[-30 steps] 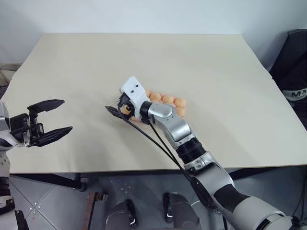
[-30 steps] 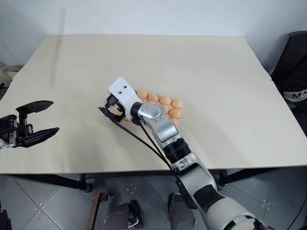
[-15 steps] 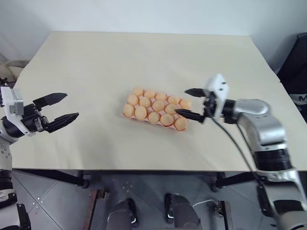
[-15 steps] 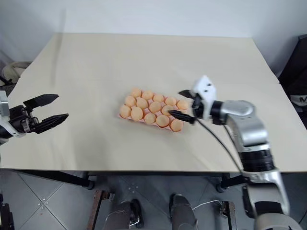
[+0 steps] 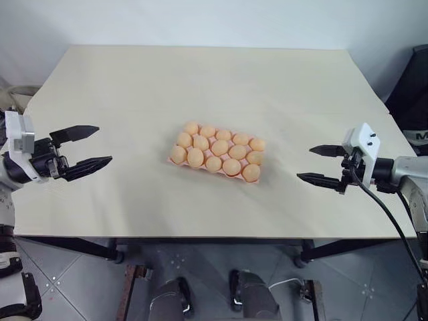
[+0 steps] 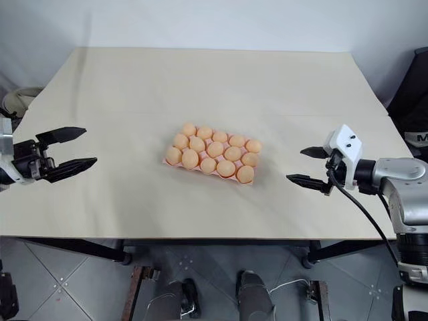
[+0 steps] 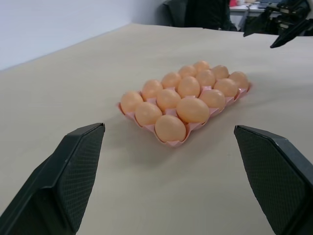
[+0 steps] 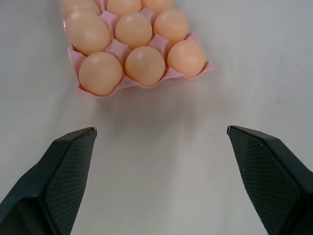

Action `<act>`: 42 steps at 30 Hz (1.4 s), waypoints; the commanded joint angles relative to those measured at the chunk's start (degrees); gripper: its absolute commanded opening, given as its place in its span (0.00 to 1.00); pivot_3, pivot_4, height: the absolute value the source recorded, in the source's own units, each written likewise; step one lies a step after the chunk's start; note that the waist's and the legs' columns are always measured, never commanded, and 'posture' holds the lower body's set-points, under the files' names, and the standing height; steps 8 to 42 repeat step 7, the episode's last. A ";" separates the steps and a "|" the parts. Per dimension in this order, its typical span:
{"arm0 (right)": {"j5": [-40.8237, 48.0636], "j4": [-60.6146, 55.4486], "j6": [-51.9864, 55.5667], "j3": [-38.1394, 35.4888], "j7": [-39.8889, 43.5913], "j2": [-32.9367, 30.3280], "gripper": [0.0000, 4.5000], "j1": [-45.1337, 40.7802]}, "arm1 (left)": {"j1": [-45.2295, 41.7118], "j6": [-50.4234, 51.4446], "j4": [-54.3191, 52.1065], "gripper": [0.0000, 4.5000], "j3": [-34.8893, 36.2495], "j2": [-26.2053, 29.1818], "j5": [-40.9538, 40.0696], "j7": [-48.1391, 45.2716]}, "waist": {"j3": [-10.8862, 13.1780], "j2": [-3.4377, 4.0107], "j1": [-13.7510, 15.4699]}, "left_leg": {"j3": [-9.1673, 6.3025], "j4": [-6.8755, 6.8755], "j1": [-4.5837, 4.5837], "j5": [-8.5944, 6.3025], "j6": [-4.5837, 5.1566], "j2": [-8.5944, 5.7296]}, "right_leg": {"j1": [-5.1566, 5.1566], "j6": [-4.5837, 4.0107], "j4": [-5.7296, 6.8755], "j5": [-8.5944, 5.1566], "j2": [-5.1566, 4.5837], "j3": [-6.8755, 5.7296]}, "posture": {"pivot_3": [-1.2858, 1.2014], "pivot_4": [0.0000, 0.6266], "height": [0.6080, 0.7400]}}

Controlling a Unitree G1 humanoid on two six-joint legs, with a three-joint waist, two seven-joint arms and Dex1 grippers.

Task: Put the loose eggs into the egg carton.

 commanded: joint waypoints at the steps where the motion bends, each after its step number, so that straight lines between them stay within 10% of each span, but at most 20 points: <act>1: 1.41 -1.85 -0.47 -2.85 -0.28 -1.49 0.99 0.65 | -1.89 -0.05 -0.01 1.00 0.11 2.24 0.91 -0.77 | 0.00 0.00 0.11 | -0.01 0.00 -0.03 0.00 0.01 0.00 | 0.00 0.01 -0.02 0.01 0.00 -0.01 | 0.52 0.24 1.00; 42: 1.56 -2.12 -0.18 -2.80 -0.38 -1.95 0.99 1.48 | -0.35 -2.26 -0.44 1.00 1.49 2.02 0.69 -1.83 | 0.00 0.00 0.02 | 0.00 0.00 -0.02 0.14 0.22 0.04 | 0.00 0.00 -0.01 0.00 0.07 -0.02 | 0.52 0.24 1.00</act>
